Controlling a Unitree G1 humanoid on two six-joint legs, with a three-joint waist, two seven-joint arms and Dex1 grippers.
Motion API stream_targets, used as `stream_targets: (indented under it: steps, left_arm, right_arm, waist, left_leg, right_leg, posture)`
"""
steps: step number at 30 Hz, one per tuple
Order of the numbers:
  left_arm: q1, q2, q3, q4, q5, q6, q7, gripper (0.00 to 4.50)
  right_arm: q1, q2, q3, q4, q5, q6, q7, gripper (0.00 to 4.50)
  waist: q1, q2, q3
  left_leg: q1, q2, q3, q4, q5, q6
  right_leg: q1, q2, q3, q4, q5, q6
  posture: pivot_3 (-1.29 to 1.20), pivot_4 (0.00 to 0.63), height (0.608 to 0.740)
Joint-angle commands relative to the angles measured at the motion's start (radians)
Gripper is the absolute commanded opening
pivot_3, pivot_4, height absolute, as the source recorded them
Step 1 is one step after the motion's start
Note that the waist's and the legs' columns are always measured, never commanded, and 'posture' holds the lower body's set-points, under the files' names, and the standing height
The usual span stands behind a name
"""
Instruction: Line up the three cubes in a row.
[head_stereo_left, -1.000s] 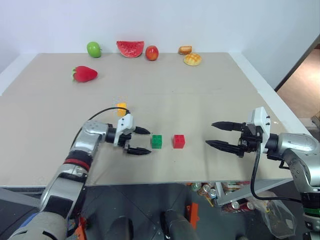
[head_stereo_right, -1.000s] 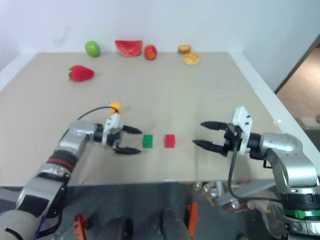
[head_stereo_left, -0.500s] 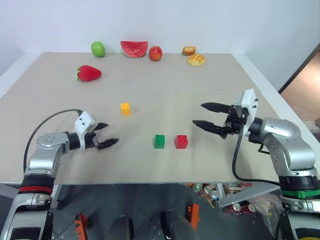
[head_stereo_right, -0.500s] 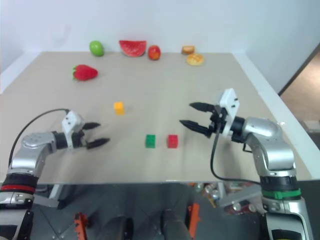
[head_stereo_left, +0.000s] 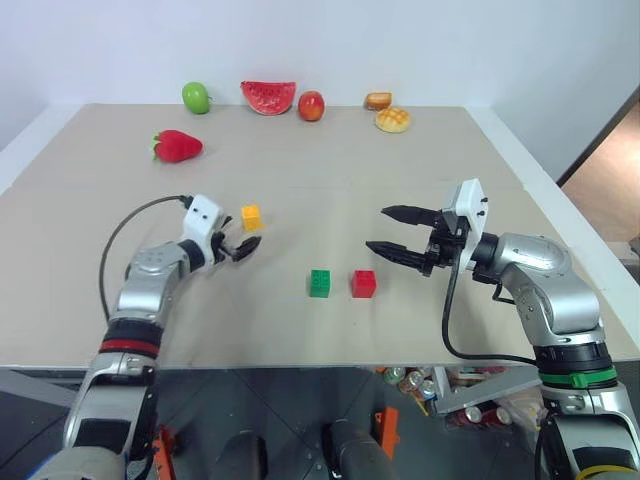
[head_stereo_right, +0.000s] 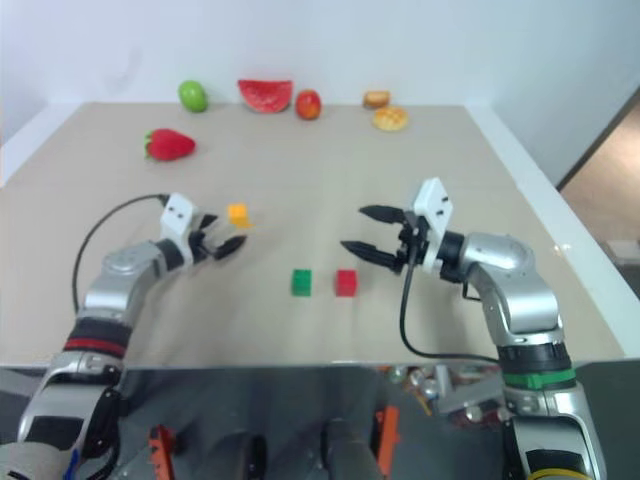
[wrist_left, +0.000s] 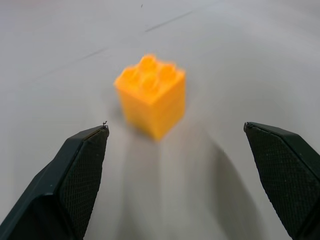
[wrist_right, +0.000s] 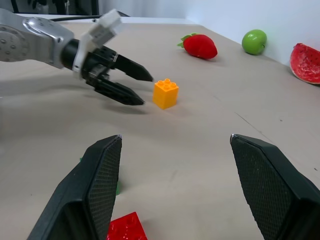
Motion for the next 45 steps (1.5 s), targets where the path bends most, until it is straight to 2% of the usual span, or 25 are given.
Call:
stream_targets:
  steps: [1,18,24,29,45]
  left_arm:
    - [-0.047,-0.007,0.011,0.045,0.014,0.005,0.065,4.48]
    - [-0.158,-0.099,0.018,0.163,0.022,0.063,0.227,4.48]
    - [-0.172,-0.131,0.023,0.154,0.014,0.099,0.261,4.48]
    - [-0.175,-0.137,0.026,0.144,0.026,0.135,0.325,4.48]
    - [-0.149,-0.136,-0.005,0.088,0.048,0.167,0.361,4.48]
  right_arm:
    - [0.005,-0.011,-0.034,-0.039,0.015,-0.010,-0.006,3.59]
    - [0.039,-0.015,-0.046,-0.062,0.025,-0.003,-0.024,3.59]
    - [0.040,-0.014,-0.040,-0.060,0.021,-0.006,-0.023,3.59]
    - [0.031,-0.013,-0.033,-0.053,0.028,-0.005,-0.005,3.59]
    - [-0.014,0.034,-0.018,-0.017,0.016,-0.026,-0.002,3.59]
  waist:
    - [-0.003,0.000,0.000]
    - [-0.002,0.000,0.000]
    - [-0.002,0.000,0.000]
    - [-0.002,0.000,0.000]
    - [-0.002,0.000,0.000]
  left_leg:
    - [0.000,0.000,0.000,0.000,0.000,0.000]
    - [0.000,0.000,0.000,0.000,0.000,0.000]
    - [0.000,0.000,-0.001,-0.001,0.000,0.000]
    - [0.000,0.000,0.000,-0.001,0.000,0.000]
    - [0.000,0.000,-0.001,-0.001,0.000,0.000]
  right_leg:
    - [0.000,0.000,0.000,0.000,0.000,0.000]
    - [0.000,0.001,0.001,0.000,0.000,0.001]
    - [0.000,0.001,0.001,0.000,0.000,0.001]
    - [0.000,0.001,0.001,0.000,0.000,0.001]
    - [0.000,0.001,0.000,0.000,0.001,0.000]
  posture:
    - [0.00,0.150,0.740]
    - [0.00,0.150,0.740]
    - [0.00,0.150,0.740]
    - [0.00,0.150,0.740]
    - [0.00,0.150,0.740]
